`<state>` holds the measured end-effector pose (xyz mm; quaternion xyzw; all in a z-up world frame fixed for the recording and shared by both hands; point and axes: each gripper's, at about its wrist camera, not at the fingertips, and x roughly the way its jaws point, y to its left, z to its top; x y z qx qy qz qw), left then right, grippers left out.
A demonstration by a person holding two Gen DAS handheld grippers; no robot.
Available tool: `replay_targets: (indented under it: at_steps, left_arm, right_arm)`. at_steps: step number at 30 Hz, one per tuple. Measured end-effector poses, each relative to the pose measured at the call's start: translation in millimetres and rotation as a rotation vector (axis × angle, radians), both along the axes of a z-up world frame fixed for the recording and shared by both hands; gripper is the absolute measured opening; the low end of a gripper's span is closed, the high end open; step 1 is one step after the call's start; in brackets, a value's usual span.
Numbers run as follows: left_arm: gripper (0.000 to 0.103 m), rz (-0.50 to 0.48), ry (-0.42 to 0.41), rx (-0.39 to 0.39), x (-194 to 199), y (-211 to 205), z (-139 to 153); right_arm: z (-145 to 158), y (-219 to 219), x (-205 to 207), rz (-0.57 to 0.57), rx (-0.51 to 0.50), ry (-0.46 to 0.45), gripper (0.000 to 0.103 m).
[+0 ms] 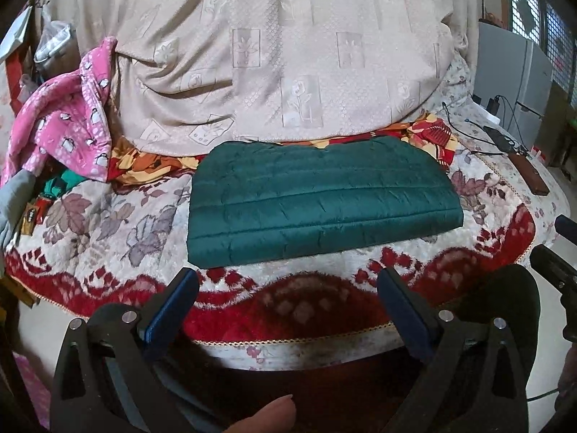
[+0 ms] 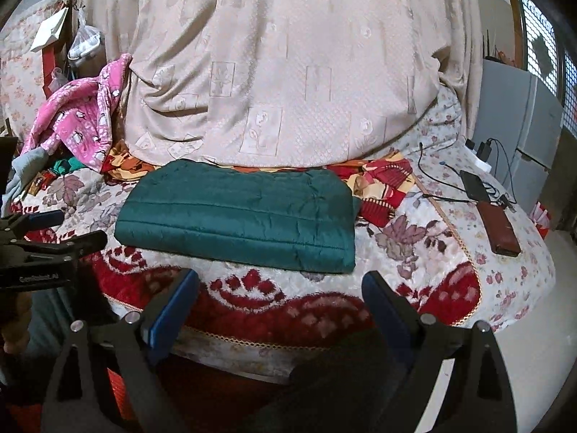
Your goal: Fold large clothes
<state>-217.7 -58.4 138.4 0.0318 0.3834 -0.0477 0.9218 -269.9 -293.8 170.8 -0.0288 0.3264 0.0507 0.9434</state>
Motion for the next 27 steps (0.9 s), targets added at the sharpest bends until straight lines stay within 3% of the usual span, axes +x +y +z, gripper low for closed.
replay_targets:
  at_steps: [27]
  left_arm:
    - [0.062,0.008,-0.012,-0.033,-0.8,2.3,-2.8]
  right_arm:
    - [-1.5,6.5,1.8,0.015,-0.006,0.002,0.094]
